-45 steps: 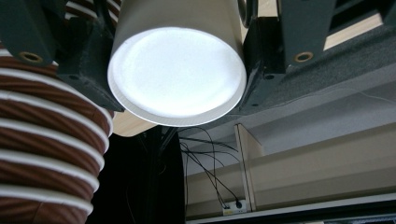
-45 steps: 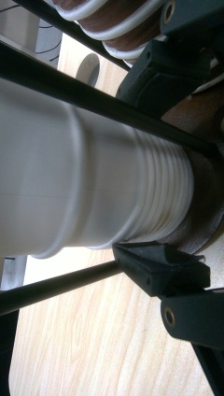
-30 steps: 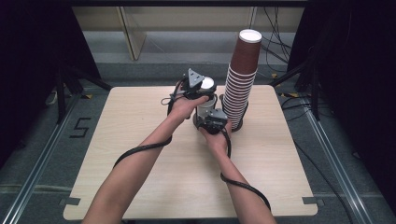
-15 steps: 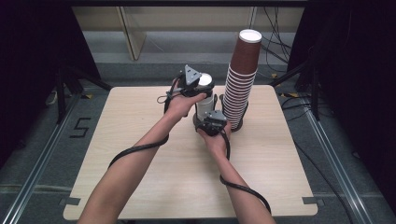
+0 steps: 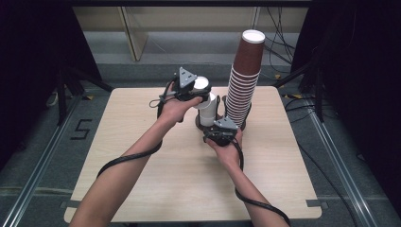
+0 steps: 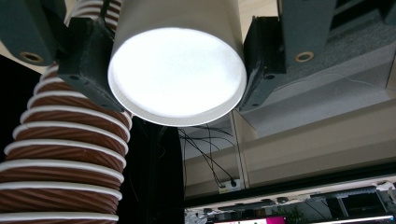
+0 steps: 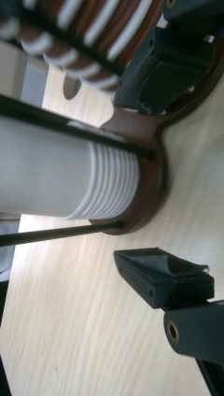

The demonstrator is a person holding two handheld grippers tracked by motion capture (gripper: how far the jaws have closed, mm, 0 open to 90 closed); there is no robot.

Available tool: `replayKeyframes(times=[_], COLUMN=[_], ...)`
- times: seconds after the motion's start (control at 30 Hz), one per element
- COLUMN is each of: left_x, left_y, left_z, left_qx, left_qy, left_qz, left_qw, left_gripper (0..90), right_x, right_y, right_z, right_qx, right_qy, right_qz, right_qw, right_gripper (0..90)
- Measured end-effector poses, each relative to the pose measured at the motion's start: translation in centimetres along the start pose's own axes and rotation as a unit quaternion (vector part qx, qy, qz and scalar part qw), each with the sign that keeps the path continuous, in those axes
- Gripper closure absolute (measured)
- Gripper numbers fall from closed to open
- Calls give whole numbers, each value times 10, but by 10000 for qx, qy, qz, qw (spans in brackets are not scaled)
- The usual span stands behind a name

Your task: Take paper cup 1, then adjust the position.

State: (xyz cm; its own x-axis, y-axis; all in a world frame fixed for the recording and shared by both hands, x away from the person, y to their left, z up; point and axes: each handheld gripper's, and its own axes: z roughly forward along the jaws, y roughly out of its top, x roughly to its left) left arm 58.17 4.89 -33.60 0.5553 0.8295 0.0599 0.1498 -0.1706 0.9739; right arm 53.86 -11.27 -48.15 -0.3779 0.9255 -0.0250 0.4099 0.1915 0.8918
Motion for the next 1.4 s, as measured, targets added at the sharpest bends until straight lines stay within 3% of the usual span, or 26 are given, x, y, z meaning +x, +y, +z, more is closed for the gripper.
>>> replayKeyframes(times=[0.07,0.1,0.13,0.2,0.47,0.6,0.67,0.7,0.93,0.97,1.0,1.1,1.17,1.2,1.37,1.4], left_x=[1,1,1,2,-3,-8,-10,-11,-12,-12,-12,-14,-16,-18,-28,-30], left_y=[-2,-4,-6,-11,-27,-34,-38,-40,-53,-54,-55,-57,-58,-58,-61,-62], left_z=[-7,-10,-13,-18,-35,-41,-45,-47,-56,-57,-59,-65,-68,-69,-73,-73], left_qx=[62,70,103,170,324,390,406,410,534,549,547,589,638,664,797,815], left_qy=[-33,-58,-69,-106,-220,-287,-326,-351,-413,-424,-439,-487,-529,-557,-688,-725], left_qz=[-15,10,15,-3,142,173,184,186,151,148,150,190,245,263,396,411], left_qw=[10000,10000,9999,9998,9991,9987,9985,9984,9976,9975,9974,9969,9963,9959,9937,9932], left_gripper=[343,343,343,343,342,342,342,342,342,342,342,342,342,342,341,341], right_x=[-5,-8,-8,-18,-33,-40,-41,-41,-39,-40,-39,-38,-39,-38,-38,-41], right_y=[-1,-4,-4,-7,-16,-19,-19,-20,-30,-31,-33,-37,-39,-40,-46,-47], right_z=[-10,-21,-21,-35,-64,-77,-80,-82,-91,-93,-94,-98,-100,-102,-109,-110], right_qx=[-15,84,84,79,103,54,50,54,-21,-63,5,6,-59,-24,23,-17], right_qy=[48,111,111,201,285,281,280,283,368,324,382,441,440,519,547,573], right_qz=[-42,50,50,-143,-65,-157,-254,-160,-162,-289,-260,-181,-287,-151,7,-148], right_qw=[10000,9999,9999,9997,9995,9995,9993,9995,9992,9990,9989,9989,9986,9985,9985,9982], right_gripper=[229,228,228,228,211,204,203,203,200,198,196,191,190,190,186,186])
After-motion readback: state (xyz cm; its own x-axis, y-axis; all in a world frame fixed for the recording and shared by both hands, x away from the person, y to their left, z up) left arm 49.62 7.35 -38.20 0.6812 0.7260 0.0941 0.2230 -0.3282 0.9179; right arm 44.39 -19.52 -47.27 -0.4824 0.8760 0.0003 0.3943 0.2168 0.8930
